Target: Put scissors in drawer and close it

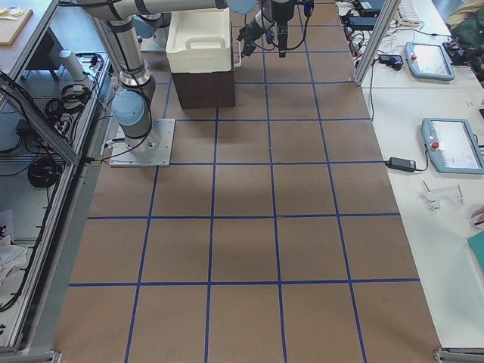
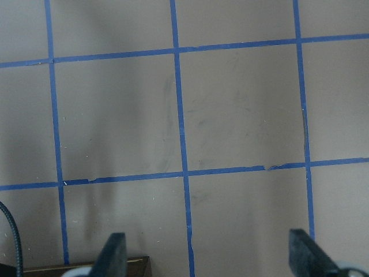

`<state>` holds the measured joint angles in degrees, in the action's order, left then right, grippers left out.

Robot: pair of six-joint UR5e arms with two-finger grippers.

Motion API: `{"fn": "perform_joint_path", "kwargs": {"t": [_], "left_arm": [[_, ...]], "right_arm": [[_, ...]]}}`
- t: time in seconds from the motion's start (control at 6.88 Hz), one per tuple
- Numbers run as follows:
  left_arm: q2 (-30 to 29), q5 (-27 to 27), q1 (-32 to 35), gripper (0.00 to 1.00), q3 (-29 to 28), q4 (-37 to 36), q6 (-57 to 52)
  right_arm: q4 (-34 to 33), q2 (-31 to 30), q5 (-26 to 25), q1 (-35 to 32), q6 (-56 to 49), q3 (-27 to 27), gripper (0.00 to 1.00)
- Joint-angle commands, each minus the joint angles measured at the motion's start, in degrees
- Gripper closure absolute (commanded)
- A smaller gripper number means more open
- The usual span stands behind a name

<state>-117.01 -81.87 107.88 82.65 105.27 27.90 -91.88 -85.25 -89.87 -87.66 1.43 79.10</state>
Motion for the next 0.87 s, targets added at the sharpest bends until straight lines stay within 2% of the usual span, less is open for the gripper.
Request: {"fn": "perform_joint_path", "kwargs": {"t": [0.0, 0.29, 0.44, 0.73], "left_arm": [[0.6, -0.4, -1.7, 0.0, -0.8, -3.6, -0.2], [2.3, -0.6, -5.5, 0.0, -2.1, -12.8, -0.3], [3.3, -0.7, -8.5, 0.0, -4.2, -15.1, -1.7], [6.2, -3.3, -13.9, 0.0, -7.6, -17.1, -15.7]], "right_arm": [[0.0, 0.0, -0.1, 0.1, 0.0, 0.0, 0.0], [0.0, 0.0, -0.2, 0.1, -0.1, 0.1, 0.0], [0.0, 0.0, -0.3, 0.1, 0.0, 0.1, 0.0], [0.0, 0.1, -0.3, 0.1, 0.0, 0.1, 0.0]]}}
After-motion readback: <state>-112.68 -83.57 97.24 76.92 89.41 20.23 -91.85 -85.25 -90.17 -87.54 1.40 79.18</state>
